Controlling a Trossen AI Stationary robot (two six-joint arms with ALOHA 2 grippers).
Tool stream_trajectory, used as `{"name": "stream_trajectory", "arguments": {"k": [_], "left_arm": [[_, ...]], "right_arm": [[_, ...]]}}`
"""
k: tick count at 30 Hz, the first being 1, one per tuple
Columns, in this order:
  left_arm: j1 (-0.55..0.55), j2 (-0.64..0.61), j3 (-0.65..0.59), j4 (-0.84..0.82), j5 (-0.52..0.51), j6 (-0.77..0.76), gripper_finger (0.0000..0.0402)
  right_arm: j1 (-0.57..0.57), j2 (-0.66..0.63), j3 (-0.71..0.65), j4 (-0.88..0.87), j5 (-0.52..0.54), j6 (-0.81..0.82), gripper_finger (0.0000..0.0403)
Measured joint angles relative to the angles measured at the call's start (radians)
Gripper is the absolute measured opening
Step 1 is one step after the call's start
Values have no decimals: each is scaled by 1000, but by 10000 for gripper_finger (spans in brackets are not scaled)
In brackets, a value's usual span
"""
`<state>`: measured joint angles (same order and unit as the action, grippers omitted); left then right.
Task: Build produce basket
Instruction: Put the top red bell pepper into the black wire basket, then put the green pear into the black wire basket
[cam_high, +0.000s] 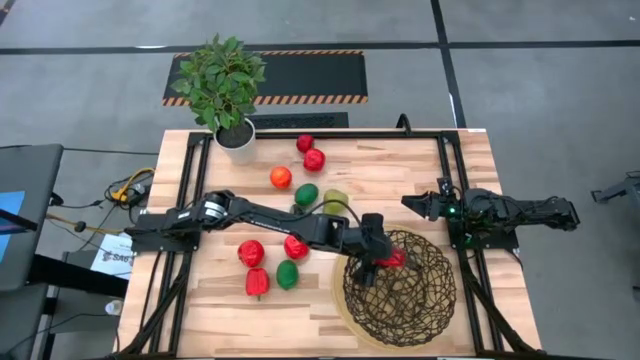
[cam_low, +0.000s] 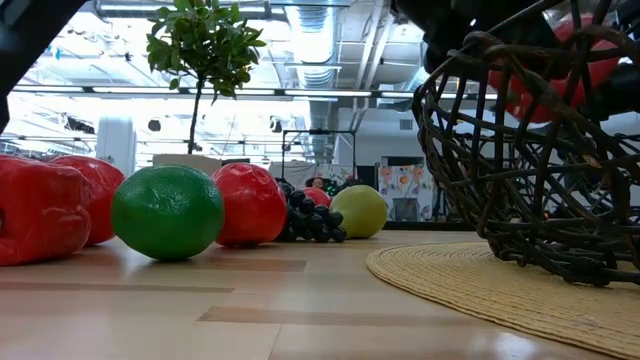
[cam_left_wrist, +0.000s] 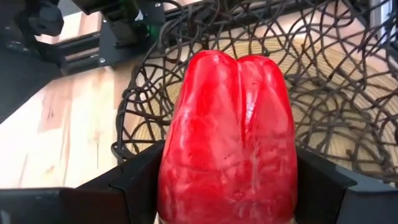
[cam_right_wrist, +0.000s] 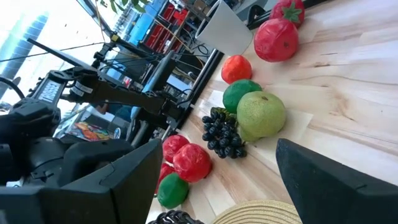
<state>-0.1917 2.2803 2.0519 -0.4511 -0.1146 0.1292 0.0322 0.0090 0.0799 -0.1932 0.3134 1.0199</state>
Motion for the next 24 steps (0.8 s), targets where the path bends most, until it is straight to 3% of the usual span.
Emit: {"name": "stream_trajectory", "arguments": {"k": [7,14,20,24], "left_arm": [[-1,0,-1,-2,2,5,309],[21,-1,6,-15,-3,-44,317],[102,-60,175,-247,29,-145,318],[173,-137,310,-500,-72,-215,318]], "right_arm": [[0,0,0,0,0,0,333],[0,0,-1,0,1,0,333],[0,0,-1,0,1,0,333],[0,0,-1,0,1,0,333]]}}
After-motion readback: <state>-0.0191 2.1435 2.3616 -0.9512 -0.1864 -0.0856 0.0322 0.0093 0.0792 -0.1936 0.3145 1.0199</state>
